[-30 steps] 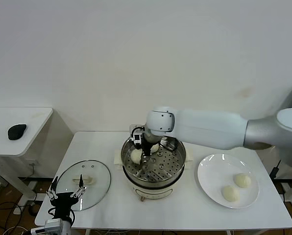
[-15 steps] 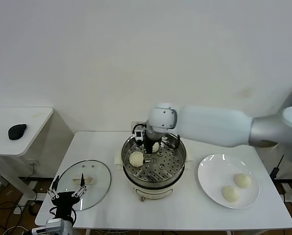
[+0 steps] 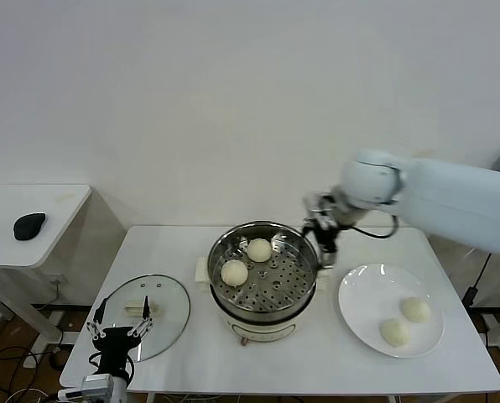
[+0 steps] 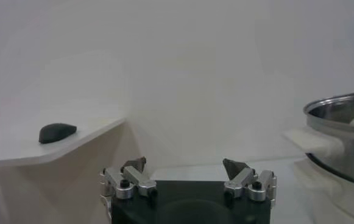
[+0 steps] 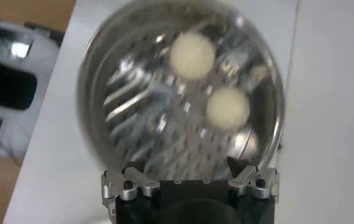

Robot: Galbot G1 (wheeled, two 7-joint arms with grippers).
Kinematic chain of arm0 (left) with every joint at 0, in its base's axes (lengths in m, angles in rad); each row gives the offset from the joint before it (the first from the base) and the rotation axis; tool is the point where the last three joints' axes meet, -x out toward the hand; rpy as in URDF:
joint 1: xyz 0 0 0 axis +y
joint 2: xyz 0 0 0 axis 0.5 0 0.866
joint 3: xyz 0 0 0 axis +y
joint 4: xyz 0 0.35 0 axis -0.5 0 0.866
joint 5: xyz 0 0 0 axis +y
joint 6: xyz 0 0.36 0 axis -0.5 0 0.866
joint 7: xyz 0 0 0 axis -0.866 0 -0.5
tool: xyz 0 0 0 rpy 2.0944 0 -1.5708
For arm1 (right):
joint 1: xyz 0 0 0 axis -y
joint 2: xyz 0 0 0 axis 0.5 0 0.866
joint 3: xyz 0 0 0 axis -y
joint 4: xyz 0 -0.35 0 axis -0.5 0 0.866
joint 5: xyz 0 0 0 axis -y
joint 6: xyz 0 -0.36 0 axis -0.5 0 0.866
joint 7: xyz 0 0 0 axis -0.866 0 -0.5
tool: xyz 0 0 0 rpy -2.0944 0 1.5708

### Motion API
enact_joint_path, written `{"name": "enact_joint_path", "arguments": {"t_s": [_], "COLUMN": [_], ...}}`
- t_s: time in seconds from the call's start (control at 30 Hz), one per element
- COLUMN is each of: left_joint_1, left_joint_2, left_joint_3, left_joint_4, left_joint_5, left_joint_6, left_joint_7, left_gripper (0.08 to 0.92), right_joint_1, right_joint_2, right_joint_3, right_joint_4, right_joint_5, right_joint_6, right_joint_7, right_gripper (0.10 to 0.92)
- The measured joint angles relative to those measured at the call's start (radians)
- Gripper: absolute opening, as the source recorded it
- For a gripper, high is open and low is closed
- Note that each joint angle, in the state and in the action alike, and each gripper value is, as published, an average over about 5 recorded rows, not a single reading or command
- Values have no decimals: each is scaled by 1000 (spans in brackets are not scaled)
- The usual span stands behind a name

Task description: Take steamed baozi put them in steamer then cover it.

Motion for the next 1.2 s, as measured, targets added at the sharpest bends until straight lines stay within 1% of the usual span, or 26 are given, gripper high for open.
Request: {"name": "enact_joint_path", "arguments": {"t_s": [0.23,0.47,0.7,0.93,1.2], "left_joint_1": [2,1,7,12,12], "left_joint_2": [1,-2,-4,-7,-11], "left_joint_3": [-1,-1,-10,-15,-18], "left_joint_4": [8,15,17,19,20], "left_joint_5": [1,6,8,13,14], "left_joint_6": [0,1,2,2,3], "left_joint_7": [0,1,1,1,1], "left_gripper": [823,823,823,823,823], "right_joint_1": [-88,-238,-488,-735,-899], "right_joint_2": [-180,-284,-323,-326,-295], "right_joint_3": [26,108,289,482,611], "right_joint_4": [28,29,11,-15,-50], "right_joint_5": [-151,-266,-348,-404,-430], "right_joint_6": [92,146,175,187,190], "right_joint_7": [-18,-4,30,58,84], "right_gripper": [823,823,823,823,823]}}
